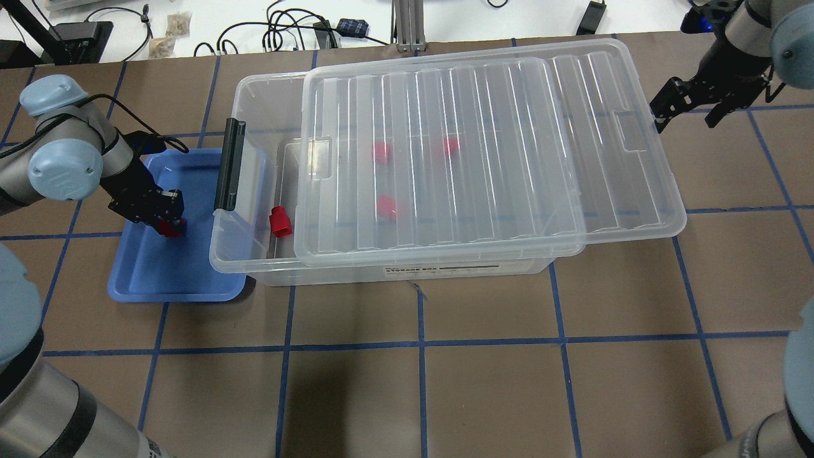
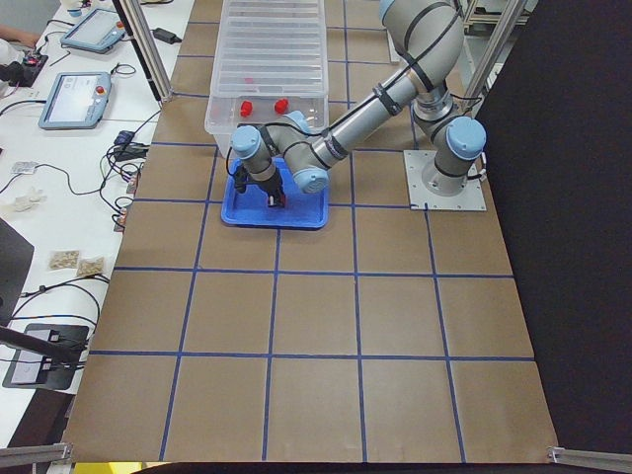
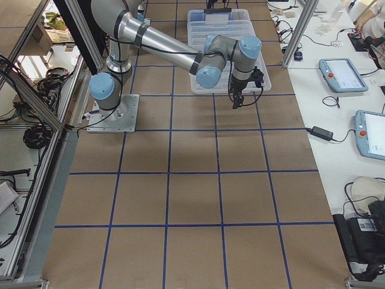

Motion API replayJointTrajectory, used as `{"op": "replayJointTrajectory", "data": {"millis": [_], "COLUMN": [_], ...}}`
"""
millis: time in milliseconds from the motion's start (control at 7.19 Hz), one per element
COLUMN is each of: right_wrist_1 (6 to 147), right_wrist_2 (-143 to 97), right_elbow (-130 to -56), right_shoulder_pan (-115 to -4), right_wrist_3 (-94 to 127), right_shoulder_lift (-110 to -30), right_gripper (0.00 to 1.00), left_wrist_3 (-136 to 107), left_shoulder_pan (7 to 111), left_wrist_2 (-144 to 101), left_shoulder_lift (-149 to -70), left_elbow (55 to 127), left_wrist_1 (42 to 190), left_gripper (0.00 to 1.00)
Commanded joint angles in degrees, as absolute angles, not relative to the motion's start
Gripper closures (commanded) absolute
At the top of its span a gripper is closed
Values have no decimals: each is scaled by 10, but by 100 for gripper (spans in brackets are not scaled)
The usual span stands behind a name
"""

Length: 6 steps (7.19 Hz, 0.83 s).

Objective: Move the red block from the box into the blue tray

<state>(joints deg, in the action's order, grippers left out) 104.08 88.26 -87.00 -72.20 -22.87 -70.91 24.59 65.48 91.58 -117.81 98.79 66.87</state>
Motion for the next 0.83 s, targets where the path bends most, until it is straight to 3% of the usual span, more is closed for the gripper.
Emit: {"op": "replayJointTrajectory", "data": {"millis": [0,278,696], "right_wrist_1": [1042,1048,1061], "right_wrist_2": [884,887,890], "right_elbow": [-868,-868,-864], "right_shoulder_pan": [-784,-817,-818], "right_wrist_3": [-143,-97,-100], "right_shoulder_lift": [-710,-709,-709], "right_gripper": [0,0,0], "left_wrist_3": [246,246,240], "left_shoulder_pan": [655,655,662], "left_wrist_2": [913,913,918], "left_shoulder_lift": [-1179,-1176,-1130], "left_elbow": [988,983,958], "left_wrist_1": [668,668,683], "left_gripper": [28,0,0]}}
